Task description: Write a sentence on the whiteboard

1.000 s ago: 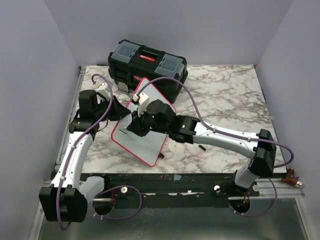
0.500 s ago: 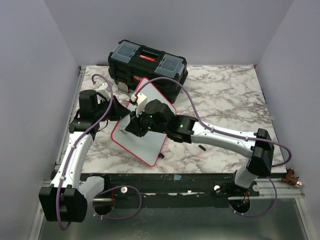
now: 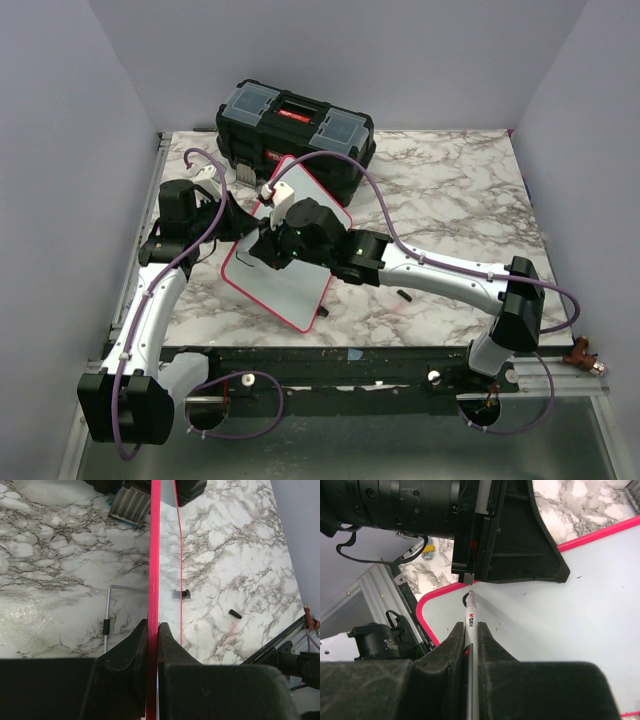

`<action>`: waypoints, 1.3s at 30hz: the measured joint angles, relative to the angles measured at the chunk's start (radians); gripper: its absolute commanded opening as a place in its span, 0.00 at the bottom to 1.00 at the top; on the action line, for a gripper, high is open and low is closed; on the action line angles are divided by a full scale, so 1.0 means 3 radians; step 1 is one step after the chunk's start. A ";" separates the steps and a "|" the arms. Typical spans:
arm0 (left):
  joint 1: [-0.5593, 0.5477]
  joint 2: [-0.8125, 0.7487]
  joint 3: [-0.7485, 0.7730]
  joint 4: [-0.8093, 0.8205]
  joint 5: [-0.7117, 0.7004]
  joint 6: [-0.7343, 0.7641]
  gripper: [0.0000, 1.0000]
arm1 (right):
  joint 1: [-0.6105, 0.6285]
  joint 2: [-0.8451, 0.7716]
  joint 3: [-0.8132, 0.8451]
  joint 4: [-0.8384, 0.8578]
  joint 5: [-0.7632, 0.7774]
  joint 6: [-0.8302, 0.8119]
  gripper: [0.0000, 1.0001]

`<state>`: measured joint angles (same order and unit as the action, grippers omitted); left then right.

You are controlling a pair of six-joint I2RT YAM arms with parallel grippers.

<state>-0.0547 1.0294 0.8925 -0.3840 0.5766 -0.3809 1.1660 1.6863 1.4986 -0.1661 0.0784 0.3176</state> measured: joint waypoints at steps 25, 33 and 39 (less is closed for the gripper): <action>-0.0013 -0.0005 -0.0008 -0.0003 -0.0065 0.0013 0.00 | 0.0000 -0.0056 -0.0178 0.0013 0.0362 0.0202 0.01; -0.0017 -0.0027 -0.0015 -0.0008 -0.0074 0.0013 0.00 | 0.0000 -0.0100 -0.0257 0.0025 0.0315 0.0252 0.01; -0.0019 -0.0041 -0.0017 -0.0023 -0.0084 0.0013 0.00 | -0.0001 -0.0113 -0.0266 0.0024 0.0175 0.0251 0.01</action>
<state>-0.0605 1.0172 0.8875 -0.3908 0.5514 -0.3771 1.1656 1.6524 1.4189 -0.1589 0.1310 0.3927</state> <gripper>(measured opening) 0.089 0.123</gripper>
